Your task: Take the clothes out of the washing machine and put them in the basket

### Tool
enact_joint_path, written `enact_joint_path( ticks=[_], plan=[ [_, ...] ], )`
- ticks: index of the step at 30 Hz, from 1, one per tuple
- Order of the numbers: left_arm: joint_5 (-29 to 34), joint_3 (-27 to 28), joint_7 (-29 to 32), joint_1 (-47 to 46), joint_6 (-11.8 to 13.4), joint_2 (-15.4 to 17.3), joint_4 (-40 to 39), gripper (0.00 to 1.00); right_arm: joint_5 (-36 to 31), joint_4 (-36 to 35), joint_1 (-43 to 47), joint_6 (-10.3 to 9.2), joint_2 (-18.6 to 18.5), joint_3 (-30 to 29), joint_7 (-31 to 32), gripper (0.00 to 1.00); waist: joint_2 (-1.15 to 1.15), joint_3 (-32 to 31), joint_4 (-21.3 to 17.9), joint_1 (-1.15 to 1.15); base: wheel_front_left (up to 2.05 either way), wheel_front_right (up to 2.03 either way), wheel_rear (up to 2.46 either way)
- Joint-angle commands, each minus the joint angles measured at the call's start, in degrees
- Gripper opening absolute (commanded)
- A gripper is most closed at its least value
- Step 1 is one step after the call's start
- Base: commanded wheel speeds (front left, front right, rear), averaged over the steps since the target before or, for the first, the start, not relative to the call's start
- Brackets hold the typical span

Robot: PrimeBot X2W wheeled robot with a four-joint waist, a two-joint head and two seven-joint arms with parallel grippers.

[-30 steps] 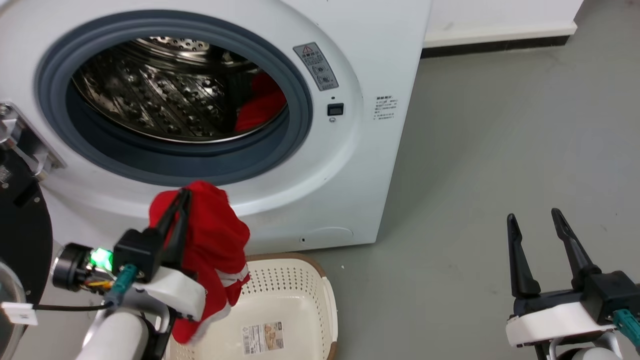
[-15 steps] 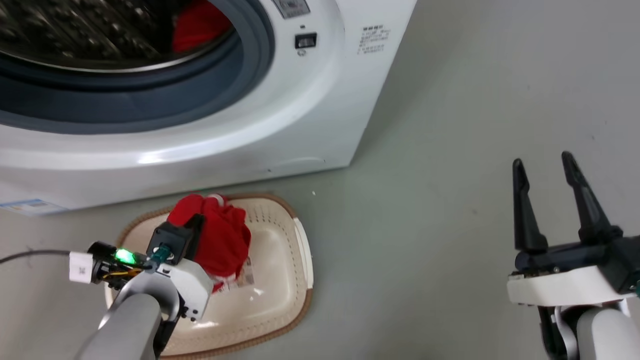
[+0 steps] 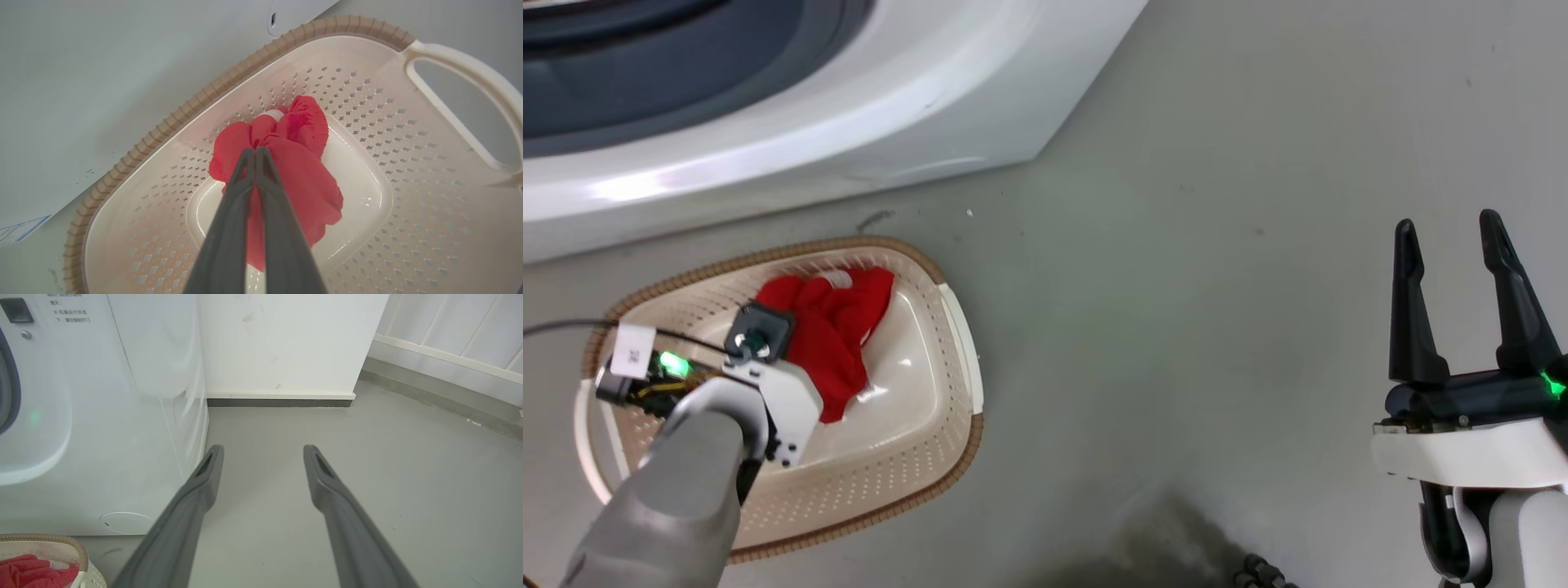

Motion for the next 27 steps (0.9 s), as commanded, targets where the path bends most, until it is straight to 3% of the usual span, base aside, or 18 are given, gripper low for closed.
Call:
enact_joint_path(
  ticks=[1, 16, 17, 18, 27],
  plan=[
    [0.36, -0.17, -0.24, -2.16, 0.07, -0.15, 1.36, 0.00, 0.40, -0.41, -1.25, -0.06, 0.13, 0.06, -0.12, 1.00, 0.00, 3.28, -1.00, -0.01, 0.00, 0.00, 0.00],
    [-0.39, -1.26, -1.33, -11.00, 0.10, -2.99, 15.02, 0.00, 0.09, -0.82, -2.42, -0.07, 0.10, 0.12, -0.12, 1.00, 0.00, 8.00, -0.56, -0.01, 0.00, 0.00, 0.00],
    [-0.50, -1.14, -1.50, -11.13, 0.29, -3.27, 15.22, 0.20, 0.03, -0.72, -2.44, -0.07, 0.10, 0.02, -0.12, 1.00, 0.00, 7.92, -0.43, -0.01, 0.00, 0.00, 0.00],
    [-0.97, -0.99, -1.27, -11.00, 0.07, -3.64, 15.53, 1.00, -0.10, -0.64, -2.51, -0.07, 0.10, -0.05, -0.12, 1.00, 0.00, 7.78, -0.28, -0.01, 0.00, 0.00, 0.00],
    [-3.18, -0.05, -3.14, -7.41, 0.02, -5.19, 15.85, 1.00, -1.00, 0.99, -2.85, -0.07, 0.10, -0.27, -0.12, 1.00, 0.00, 2.08, 1.18, -0.01, 0.00, 0.00, 0.00]
  ],
)
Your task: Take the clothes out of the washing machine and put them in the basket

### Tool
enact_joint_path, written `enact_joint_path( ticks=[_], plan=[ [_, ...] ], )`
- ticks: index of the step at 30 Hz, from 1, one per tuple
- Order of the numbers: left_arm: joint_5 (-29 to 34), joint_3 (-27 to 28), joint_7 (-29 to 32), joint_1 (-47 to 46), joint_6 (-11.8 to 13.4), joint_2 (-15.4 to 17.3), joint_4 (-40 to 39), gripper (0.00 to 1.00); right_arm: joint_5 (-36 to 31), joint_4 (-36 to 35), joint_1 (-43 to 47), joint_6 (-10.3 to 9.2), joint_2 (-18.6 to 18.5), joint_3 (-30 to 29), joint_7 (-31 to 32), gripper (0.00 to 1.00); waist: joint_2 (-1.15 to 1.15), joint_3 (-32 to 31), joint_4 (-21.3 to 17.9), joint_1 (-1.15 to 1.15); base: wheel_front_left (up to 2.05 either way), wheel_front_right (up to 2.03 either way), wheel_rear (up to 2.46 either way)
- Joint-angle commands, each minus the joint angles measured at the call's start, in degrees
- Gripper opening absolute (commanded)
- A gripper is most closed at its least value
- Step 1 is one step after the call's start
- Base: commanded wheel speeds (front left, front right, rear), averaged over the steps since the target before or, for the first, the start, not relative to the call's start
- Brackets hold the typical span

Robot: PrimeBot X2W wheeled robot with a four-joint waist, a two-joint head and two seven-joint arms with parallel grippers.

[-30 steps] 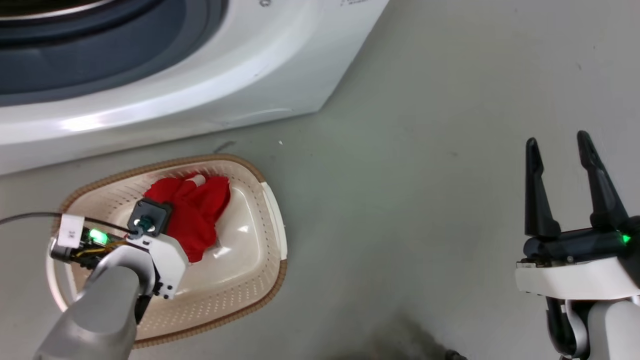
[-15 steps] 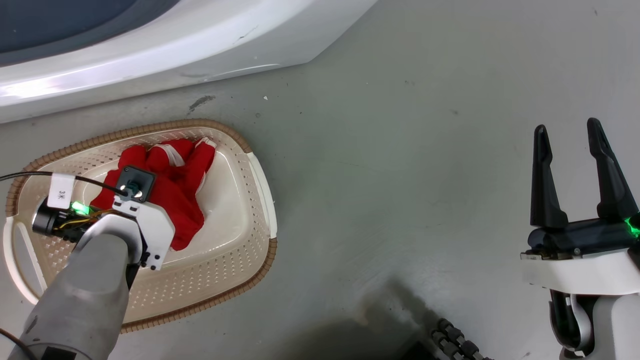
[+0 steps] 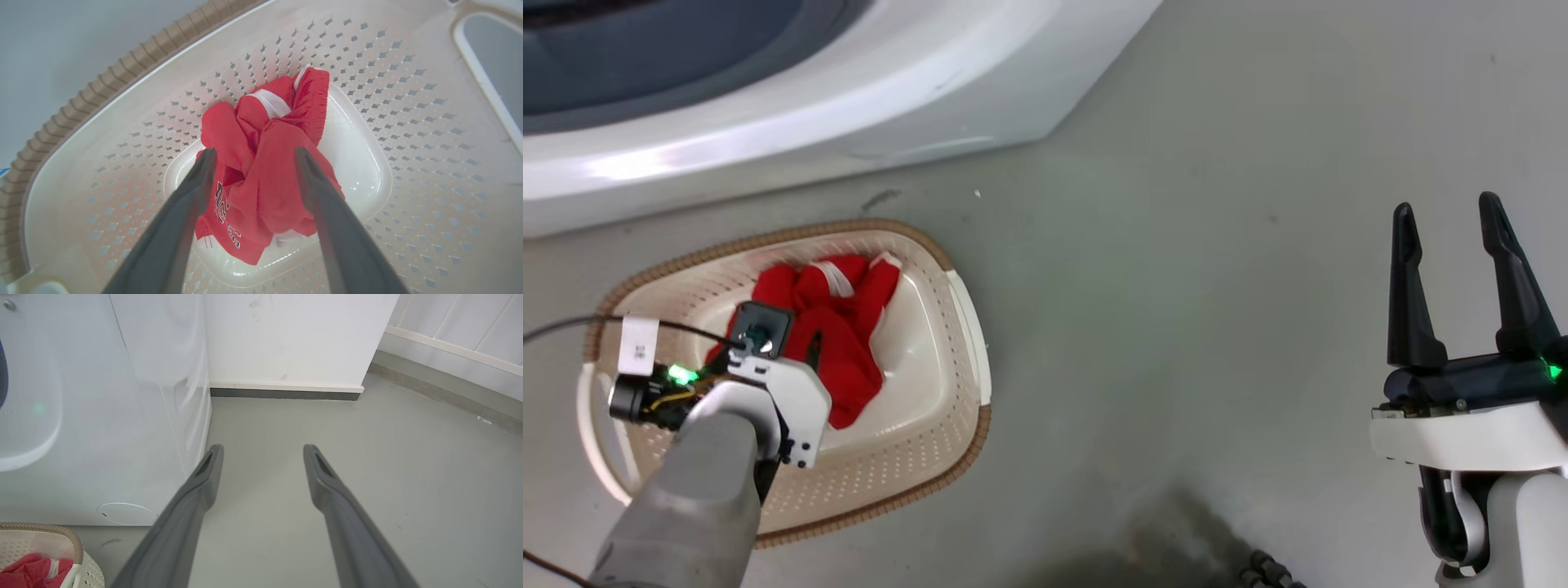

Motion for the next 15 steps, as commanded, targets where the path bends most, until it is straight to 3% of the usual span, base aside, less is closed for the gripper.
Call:
enact_joint_path(
  ticks=[1, 11, 12, 15],
  plan=[
    [-0.70, 0.53, -0.42, 1.18, 0.27, -0.43, -0.70, 1.00, -0.44, 0.52, -0.63, -0.08, 0.08, -0.09, -0.12, 1.00, 0.00, -2.91, 0.74, -0.01, 0.00, 0.00, 0.00],
    [-1.85, 5.12, -0.58, 12.18, 0.97, -1.00, -18.83, 1.00, -2.49, 4.03, 3.60, -0.08, 0.06, -2.01, -0.12, 1.00, 0.00, -15.24, 4.06, -0.01, 0.00, 0.00, 0.00],
    [-0.72, 6.59, -0.58, 17.09, 1.41, -1.10, -24.83, 1.00, -3.08, 5.02, 5.27, -0.07, 0.08, -2.67, -0.12, 1.00, 0.00, -19.94, 5.43, -0.01, 0.00, 0.00, 0.00],
    [0.11, 7.93, -0.58, 20.60, 1.94, -1.66, -29.38, 1.00, -3.43, 5.54, 6.48, -0.08, 0.08, -2.71, -0.12, 1.00, 0.00, -22.73, 6.24, -0.01, 0.00, 0.00, 0.00]
  ],
)
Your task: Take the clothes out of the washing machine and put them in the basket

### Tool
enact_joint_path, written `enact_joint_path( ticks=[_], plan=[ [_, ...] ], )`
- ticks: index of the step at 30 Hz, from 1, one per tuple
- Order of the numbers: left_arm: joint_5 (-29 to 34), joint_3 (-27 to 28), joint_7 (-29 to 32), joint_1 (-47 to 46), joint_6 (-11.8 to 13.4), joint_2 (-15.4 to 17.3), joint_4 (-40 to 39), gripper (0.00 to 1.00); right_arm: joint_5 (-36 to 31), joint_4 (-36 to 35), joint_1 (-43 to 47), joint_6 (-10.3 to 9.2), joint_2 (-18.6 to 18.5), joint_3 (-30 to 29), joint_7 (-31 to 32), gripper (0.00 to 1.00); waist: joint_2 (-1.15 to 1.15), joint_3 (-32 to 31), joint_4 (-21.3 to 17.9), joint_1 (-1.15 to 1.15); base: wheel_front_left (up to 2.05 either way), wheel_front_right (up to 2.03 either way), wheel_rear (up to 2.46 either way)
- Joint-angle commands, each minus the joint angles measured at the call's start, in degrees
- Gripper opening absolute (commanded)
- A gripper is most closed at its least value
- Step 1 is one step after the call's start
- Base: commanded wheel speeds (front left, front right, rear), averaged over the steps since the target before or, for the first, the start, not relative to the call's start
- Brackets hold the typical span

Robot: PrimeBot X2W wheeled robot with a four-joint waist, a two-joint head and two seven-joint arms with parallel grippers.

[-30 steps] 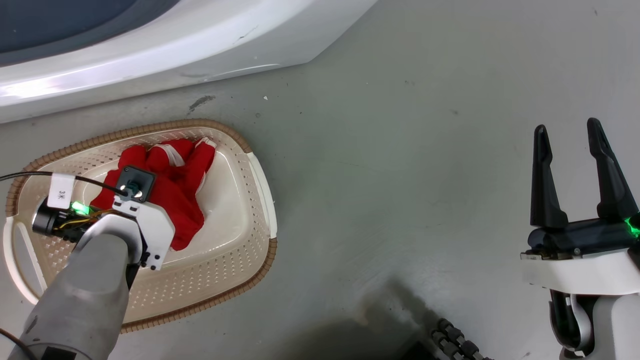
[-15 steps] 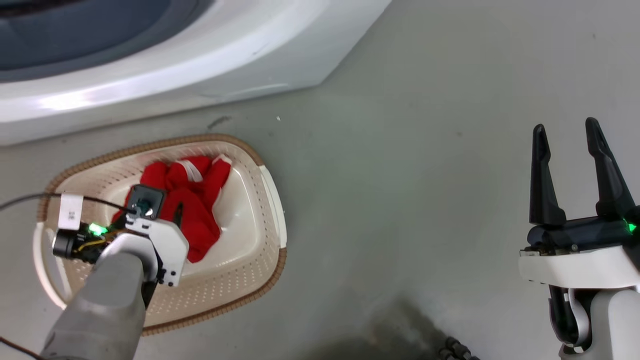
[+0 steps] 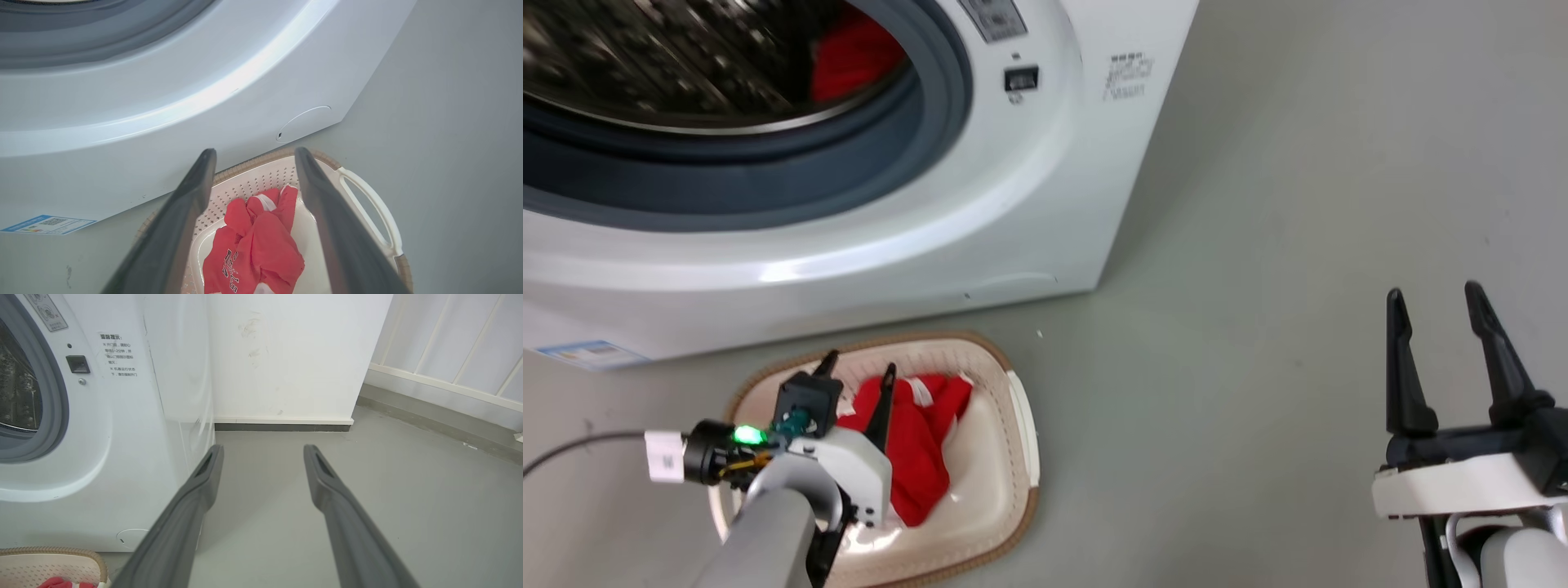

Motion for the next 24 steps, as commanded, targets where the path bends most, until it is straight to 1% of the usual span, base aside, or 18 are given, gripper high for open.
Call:
enact_joint_path(
  ticks=[1, 7, 13, 19, 24],
  plan=[
    [0.71, 0.84, -0.14, 2.45, 0.45, -0.40, -2.47, 1.00, -0.32, 0.44, 1.35, -0.08, 0.05, -0.09, -0.12, 1.00, 0.00, -4.80, 2.17, 0.01, 0.00, 0.00, 0.00],
    [0.67, 5.49, -0.14, 9.10, 1.30, -1.54, -10.32, 1.00, -0.22, 1.02, 3.04, -0.07, 0.05, 0.50, -0.12, 1.00, 0.00, -8.27, 2.50, 0.01, 0.00, 0.00, 0.00],
    [1.94, 9.43, -0.15, 13.45, 1.58, -2.73, -17.19, 1.00, 0.15, 1.36, 3.75, -0.07, 0.06, 1.11, -0.12, 1.00, 0.00, -9.96, 2.31, 0.01, 0.00, 0.00, 0.00],
    [3.40, 13.56, -0.15, 16.28, 1.28, -3.37, -23.84, 1.00, 0.95, 1.40, 3.66, -0.07, 0.06, 1.99, -0.12, 1.00, 0.00, -10.37, 0.85, 0.01, 0.00, 0.00, 0.00],
    [3.60, 16.80, -0.15, 15.71, 0.68, -3.79, -28.36, 1.00, 1.63, 1.11, 3.19, -0.07, 0.06, 2.56, -0.12, 1.00, 0.00, -8.96, -0.86, 0.01, 0.00, 0.00, 0.00]
  ],
)
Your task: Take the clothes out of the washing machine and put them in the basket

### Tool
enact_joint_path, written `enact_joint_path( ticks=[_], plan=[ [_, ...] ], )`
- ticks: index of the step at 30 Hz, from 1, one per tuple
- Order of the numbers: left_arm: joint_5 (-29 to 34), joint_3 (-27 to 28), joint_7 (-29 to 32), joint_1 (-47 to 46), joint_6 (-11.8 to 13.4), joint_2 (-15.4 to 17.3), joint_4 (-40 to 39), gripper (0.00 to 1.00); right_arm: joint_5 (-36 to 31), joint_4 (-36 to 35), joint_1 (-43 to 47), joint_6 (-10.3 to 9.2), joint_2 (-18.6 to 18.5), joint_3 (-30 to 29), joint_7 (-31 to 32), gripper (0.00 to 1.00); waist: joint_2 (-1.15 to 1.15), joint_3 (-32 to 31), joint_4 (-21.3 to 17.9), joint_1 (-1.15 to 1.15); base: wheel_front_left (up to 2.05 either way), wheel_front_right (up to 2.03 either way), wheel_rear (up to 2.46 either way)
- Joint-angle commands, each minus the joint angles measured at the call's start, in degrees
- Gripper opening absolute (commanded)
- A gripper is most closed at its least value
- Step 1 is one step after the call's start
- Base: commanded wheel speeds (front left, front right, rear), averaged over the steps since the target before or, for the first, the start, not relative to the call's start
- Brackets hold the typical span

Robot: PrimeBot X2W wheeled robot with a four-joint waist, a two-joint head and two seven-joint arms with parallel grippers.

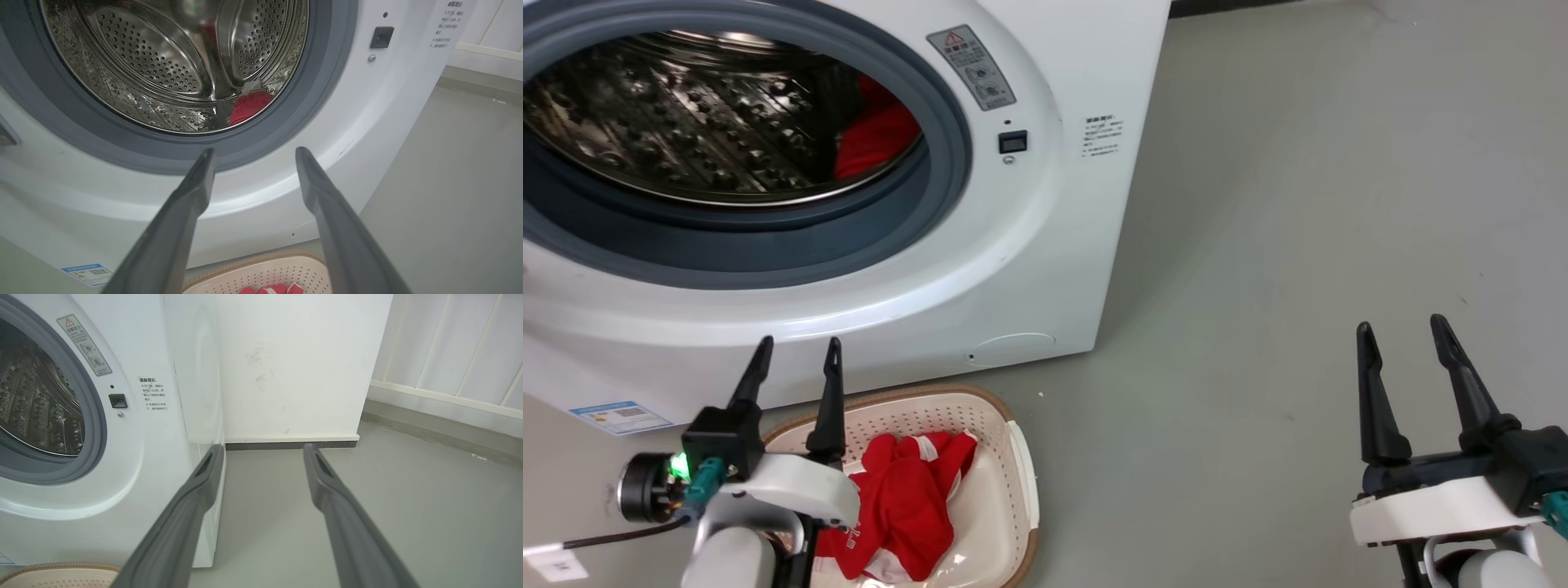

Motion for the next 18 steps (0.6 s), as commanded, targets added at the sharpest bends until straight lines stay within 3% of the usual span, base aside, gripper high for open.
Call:
enact_joint_path(
  ticks=[1, 6, 10, 18],
  plan=[
    [0.23, 1.09, -0.15, -1.03, -0.69, 0.30, -1.37, 1.00, 0.36, -0.08, 0.14, -0.06, 0.07, 0.65, -0.12, 1.00, 0.00, 1.13, -1.30, 0.01, 0.00, 0.00, 0.00],
    [-0.62, 3.63, -0.15, -5.57, -2.45, 2.50, -2.07, 1.00, 1.09, -0.63, -1.44, -0.06, 0.06, 2.08, -0.12, 1.00, 0.00, 4.63, -3.74, 0.01, 0.00, 0.00, 0.00],
    [-0.35, 4.05, 1.62, -13.33, -4.26, 6.56, 0.38, 1.00, 2.11, -1.20, -2.99, -0.06, 0.09, 2.38, -0.12, 1.00, 0.00, 8.63, -5.69, 0.01, 0.00, 0.00, 0.00],
    [-0.30, 3.21, 12.69, -33.81, -6.26, 14.61, 6.99, 1.00, 4.86, -2.91, -6.32, -0.06, 0.09, 2.44, -0.12, 1.00, 0.00, 19.23, -9.12, 0.01, 0.00, 0.00, 0.00]
  ],
)
